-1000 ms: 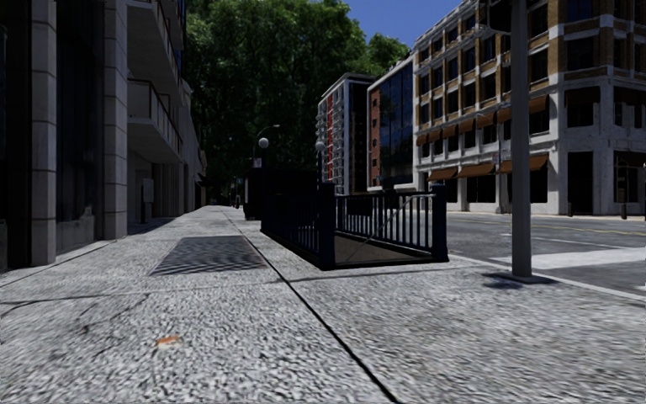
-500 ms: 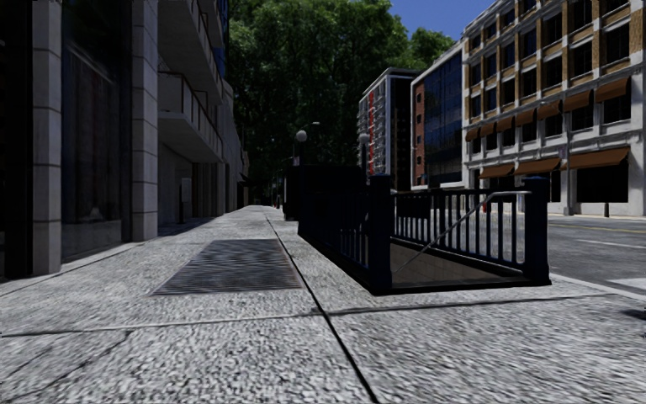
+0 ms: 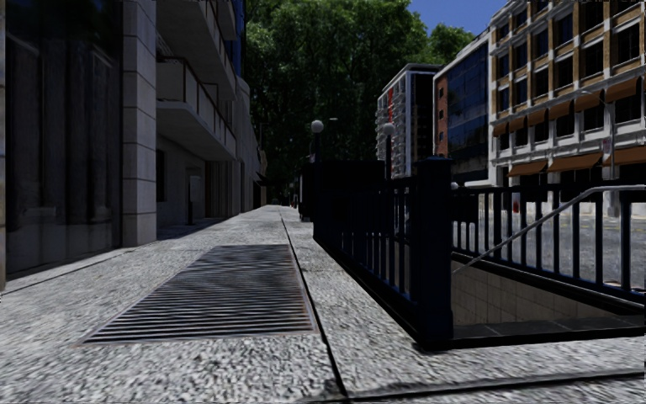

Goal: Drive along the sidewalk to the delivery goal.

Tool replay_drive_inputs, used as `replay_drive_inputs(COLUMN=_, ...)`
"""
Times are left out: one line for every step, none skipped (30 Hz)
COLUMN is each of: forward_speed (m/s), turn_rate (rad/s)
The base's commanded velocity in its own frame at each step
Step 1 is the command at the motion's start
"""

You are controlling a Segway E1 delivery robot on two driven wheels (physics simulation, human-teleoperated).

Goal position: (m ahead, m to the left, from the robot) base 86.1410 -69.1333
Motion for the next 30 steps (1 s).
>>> replay_drive_inputs(forward_speed=2.0, turn_rate=0.82)
replay_drive_inputs(forward_speed=2.0, turn_rate=0.82)
replay_drive_inputs(forward_speed=2.0, turn_rate=0.84)
replay_drive_inputs(forward_speed=2.0, turn_rate=0.85)
replay_drive_inputs(forward_speed=2.0, turn_rate=0.88)
replay_drive_inputs(forward_speed=2.0, turn_rate=0.88)
replay_drive_inputs(forward_speed=2.0, turn_rate=0.89)
replay_drive_inputs(forward_speed=2.0, turn_rate=0.89)
replay_drive_inputs(forward_speed=2.0, turn_rate=0.89)
replay_drive_inputs(forward_speed=2.0, turn_rate=0.89)
replay_drive_inputs(forward_speed=2.0, turn_rate=0.89)
replay_drive_inputs(forward_speed=2.0, turn_rate=0.85)
replay_drive_inputs(forward_speed=2.0, turn_rate=0.67)
replay_drive_inputs(forward_speed=2.0, turn_rate=0.49)
replay_drive_inputs(forward_speed=2.0, turn_rate=0.49)
replay_drive_inputs(forward_speed=2.0, turn_rate=0.3)
replay_drive_inputs(forward_speed=2.0, turn_rate=0.0)
replay_drive_inputs(forward_speed=2.0, turn_rate=0.0)
replay_drive_inputs(forward_speed=2.0, turn_rate=0.0)
replay_drive_inputs(forward_speed=2.0, turn_rate=0.0)
replay_drive_inputs(forward_speed=2.0, turn_rate=0.0)
replay_drive_inputs(forward_speed=2.0, turn_rate=0.0)
replay_drive_inputs(forward_speed=2.0, turn_rate=0.0)
replay_drive_inputs(forward_speed=2.0, turn_rate=0.0)
replay_drive_inputs(forward_speed=2.0, turn_rate=0.0)
replay_drive_inputs(forward_speed=2.0, turn_rate=0.0)
replay_drive_inputs(forward_speed=2.0, turn_rate=0.0)
replay_drive_inputs(forward_speed=2.0, turn_rate=0.0)
replay_drive_inputs(forward_speed=2.0, turn_rate=-0.18)
replay_drive_inputs(forward_speed=2.0, turn_rate=-0.3)
